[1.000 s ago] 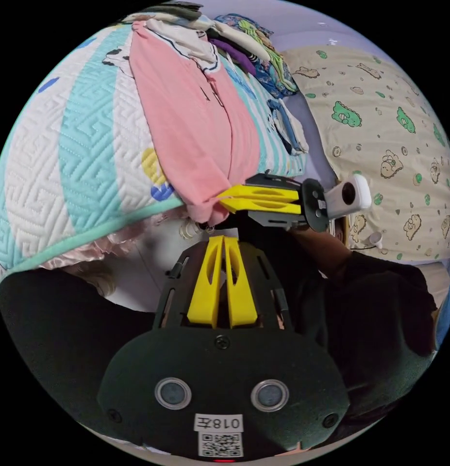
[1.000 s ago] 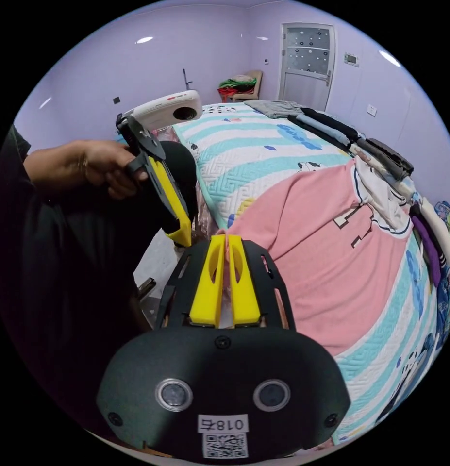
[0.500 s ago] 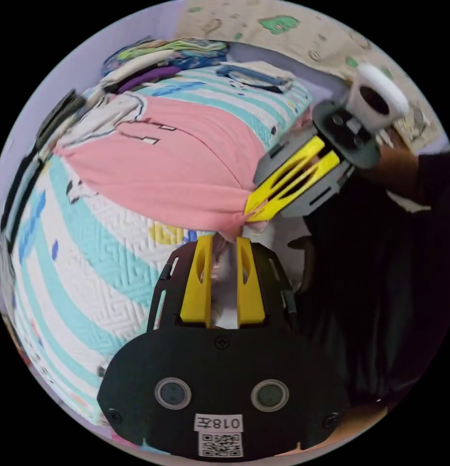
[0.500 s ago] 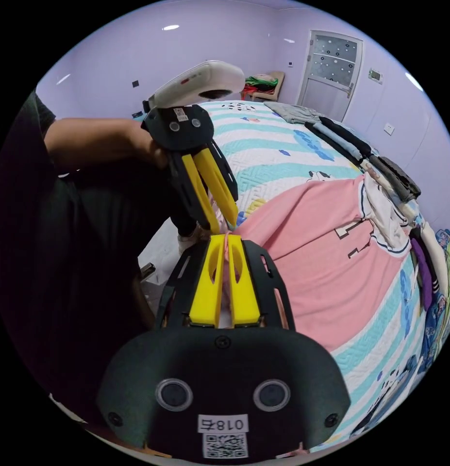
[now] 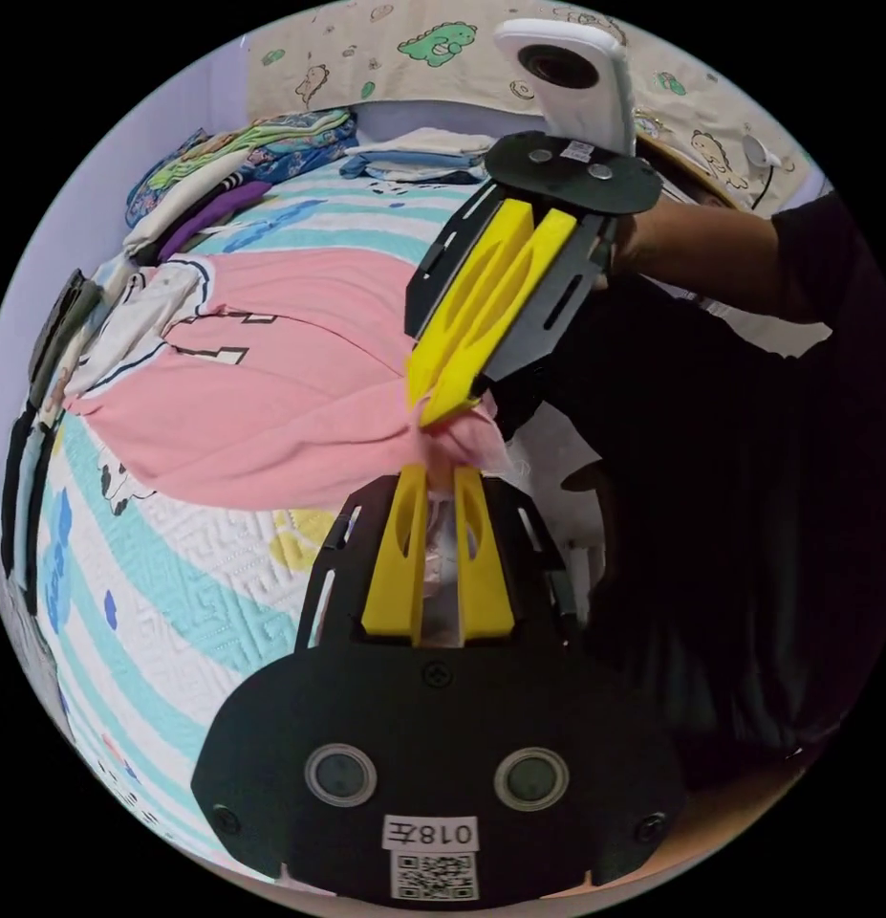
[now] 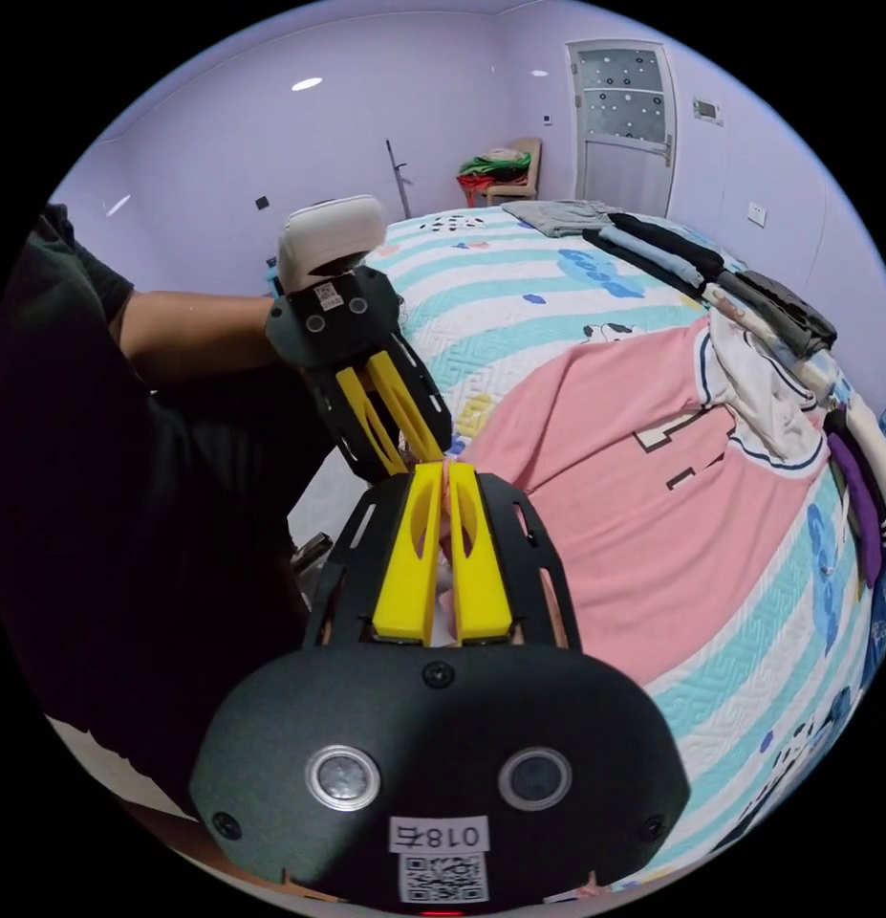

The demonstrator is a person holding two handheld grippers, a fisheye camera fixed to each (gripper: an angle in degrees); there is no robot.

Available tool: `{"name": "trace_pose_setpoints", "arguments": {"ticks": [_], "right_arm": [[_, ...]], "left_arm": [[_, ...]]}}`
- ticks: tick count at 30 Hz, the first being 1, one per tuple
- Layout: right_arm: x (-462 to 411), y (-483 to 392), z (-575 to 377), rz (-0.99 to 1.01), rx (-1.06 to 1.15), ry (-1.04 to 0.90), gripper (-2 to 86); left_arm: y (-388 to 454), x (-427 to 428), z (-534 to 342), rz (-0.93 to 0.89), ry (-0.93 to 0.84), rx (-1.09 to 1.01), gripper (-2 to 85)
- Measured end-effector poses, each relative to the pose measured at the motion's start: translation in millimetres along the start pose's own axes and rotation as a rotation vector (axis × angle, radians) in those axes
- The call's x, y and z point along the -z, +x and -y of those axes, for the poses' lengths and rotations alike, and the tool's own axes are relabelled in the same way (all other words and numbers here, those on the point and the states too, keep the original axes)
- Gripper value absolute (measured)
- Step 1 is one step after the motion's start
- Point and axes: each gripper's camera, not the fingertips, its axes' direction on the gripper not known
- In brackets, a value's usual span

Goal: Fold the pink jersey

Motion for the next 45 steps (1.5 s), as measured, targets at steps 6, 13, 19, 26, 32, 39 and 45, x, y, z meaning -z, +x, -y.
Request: {"name": "trace_pose_setpoints", "arguments": {"ticks": [6,13,19,26,32,39,45], "right_arm": [[-2.8,-5.1,14.9,0.018,0.039,-0.002,-0.1],[-41.7,-48.2,26.1,-0.072,0.239,-0.232,1.6],[-67.5,-78.7,21.0,-0.147,0.339,-0.384,5.3],[-50.9,-87.6,15.6,0.01,0.264,-0.407,3.0],[-8.1,-41.5,10.8,-0.033,-0.086,-0.166,1.0],[22.7,1.5,-3.4,-0.011,-0.344,0.039,-0.1],[35.2,18.7,-19.8,0.005,-0.432,0.094,-0.1]], "left_arm": [[9.4,29.9,-29.3,-0.042,0.044,0.116,4.4],[6.0,41.9,-47.9,-0.155,0.034,0.235,3.6],[-42.1,53.7,-76.4,-0.109,0.095,0.476,3.9],[-80.2,16.7,-65.9,-0.103,0.052,0.579,4.8],[-102.4,-51.0,-52.2,-0.163,-0.095,0.634,6.8],[-117.8,-100.7,-75.6,-0.245,-0.152,0.771,-0.3],[-116.1,-71.5,-165.9,-0.631,0.152,1.061,-0.9]]}}
